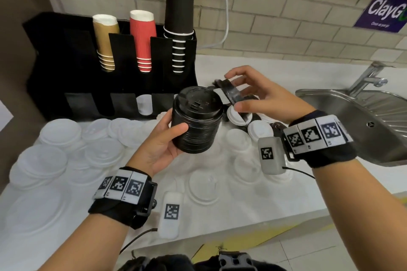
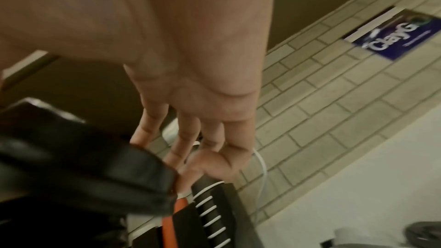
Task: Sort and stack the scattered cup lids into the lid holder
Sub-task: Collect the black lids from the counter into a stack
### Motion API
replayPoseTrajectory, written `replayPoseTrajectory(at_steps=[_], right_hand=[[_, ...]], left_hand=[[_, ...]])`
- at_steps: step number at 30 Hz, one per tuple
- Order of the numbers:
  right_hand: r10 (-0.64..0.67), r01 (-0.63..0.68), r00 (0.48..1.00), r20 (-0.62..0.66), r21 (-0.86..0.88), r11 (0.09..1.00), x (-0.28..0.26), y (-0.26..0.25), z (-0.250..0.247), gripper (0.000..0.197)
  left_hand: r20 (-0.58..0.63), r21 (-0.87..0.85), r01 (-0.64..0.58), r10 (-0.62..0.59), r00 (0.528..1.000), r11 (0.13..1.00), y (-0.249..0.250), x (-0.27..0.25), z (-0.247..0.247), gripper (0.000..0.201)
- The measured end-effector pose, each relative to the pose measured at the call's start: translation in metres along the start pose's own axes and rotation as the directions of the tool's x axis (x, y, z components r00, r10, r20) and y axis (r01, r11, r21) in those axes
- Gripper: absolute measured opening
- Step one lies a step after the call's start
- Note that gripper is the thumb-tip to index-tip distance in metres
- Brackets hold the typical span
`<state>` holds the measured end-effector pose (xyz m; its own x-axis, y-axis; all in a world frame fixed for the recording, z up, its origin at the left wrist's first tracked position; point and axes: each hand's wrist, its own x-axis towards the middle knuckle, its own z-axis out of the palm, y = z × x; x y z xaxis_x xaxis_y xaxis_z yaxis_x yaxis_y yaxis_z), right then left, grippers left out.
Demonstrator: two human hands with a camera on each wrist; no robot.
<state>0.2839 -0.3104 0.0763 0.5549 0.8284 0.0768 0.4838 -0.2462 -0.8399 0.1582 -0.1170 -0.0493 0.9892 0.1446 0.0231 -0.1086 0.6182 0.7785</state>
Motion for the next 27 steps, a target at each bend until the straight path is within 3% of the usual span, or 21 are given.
replayPoseTrajectory(at_steps=[4,11,15,21,24,27], right_hand=[[-0.052,0.064,0.990,0.131,-0.087,0.994,0.020,-0.013,0.013,0.052],[-0.130,0.178,0.964,0.234,-0.198,0.964,0.034,-0.011,0.034,0.059],[-0.170,0.220,0.959,0.226,-0.216,0.951,0.035,-0.011,0.038,0.064],[-0.198,0.247,0.957,0.212,-0.236,0.940,0.033,-0.012,0.038,0.068],[-0.137,0.160,0.984,0.110,-0.238,0.958,0.027,-0.007,0.022,0.066],[-0.010,-0.025,0.988,-0.156,-0.224,0.974,0.026,0.025,-0.017,0.037]], left_hand=[[0.065,0.075,0.045,-0.050,0.997,0.996,0.002,-0.005,-0.003,0.084],[0.000,0.088,0.041,-0.041,0.999,0.995,0.006,-0.009,-0.008,0.087],[-0.042,0.074,0.045,-0.042,0.998,0.996,0.007,-0.011,-0.010,0.062],[-0.050,0.069,0.034,-0.030,0.998,0.997,0.006,-0.009,-0.006,0.078],[-0.049,0.063,0.028,-0.025,0.999,0.998,0.006,-0.005,-0.008,0.077],[-0.052,0.043,0.005,-0.003,0.999,0.999,0.008,-0.002,-0.013,0.082]])
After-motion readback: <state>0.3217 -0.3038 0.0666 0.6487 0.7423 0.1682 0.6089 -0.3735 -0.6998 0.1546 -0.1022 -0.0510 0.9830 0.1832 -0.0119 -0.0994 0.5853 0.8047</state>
